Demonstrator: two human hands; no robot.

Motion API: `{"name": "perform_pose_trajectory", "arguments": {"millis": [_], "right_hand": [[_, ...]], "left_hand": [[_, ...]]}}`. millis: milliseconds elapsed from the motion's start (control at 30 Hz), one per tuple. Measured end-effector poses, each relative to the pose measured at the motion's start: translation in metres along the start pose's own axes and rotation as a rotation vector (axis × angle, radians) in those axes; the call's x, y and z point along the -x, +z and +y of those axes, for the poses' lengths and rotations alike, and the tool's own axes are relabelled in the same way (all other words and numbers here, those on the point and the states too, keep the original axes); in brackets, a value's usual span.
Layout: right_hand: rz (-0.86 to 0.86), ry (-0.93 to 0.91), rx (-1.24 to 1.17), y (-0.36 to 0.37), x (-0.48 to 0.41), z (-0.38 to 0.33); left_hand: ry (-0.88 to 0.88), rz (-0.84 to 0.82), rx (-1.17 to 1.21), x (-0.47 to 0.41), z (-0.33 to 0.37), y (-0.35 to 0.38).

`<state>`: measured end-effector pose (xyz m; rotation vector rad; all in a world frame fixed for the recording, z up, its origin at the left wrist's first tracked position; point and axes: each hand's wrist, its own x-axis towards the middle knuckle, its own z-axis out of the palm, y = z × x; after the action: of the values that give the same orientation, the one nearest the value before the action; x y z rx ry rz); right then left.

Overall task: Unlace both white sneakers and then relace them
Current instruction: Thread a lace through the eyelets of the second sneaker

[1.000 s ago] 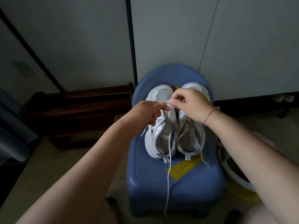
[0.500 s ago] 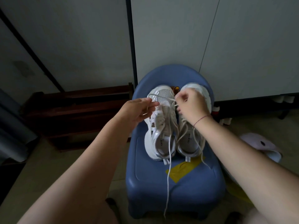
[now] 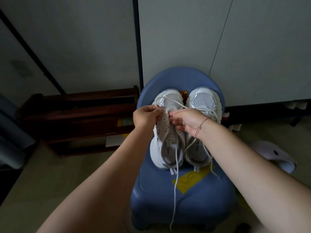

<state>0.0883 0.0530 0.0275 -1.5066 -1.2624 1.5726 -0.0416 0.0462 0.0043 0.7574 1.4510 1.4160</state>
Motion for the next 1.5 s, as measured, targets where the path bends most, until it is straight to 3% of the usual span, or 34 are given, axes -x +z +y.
{"name": "perform_pose_trajectory", "arguments": {"millis": [233,533,833,1000,1167,1500], "right_hand": [[-0.040,0.010,-0.060,-0.003,0.001,0.000],[-0.039,-0.004,-0.057,-0.002,0.005,-0.002],[-0.070,-0.067,-0.055,0.000,0.013,-0.002],[-0.086,-0.077,-0.080,-0.001,0.014,-0.002],[-0.082,-0.076,-0.097,-0.001,0.014,-0.001],[-0.087,-0.071,-0.092,-0.001,0.015,-0.001]], "left_hand": [[0.100,0.118,-0.038,0.001,-0.007,0.005],[0.145,0.059,-0.148,-0.001,-0.003,0.002],[0.354,0.061,-0.424,0.002,0.002,-0.001],[0.331,0.061,-0.444,-0.004,0.002,-0.004],[0.430,0.039,-0.512,-0.001,0.006,-0.001],[0.417,0.137,-0.487,0.001,-0.003,0.004]]}}
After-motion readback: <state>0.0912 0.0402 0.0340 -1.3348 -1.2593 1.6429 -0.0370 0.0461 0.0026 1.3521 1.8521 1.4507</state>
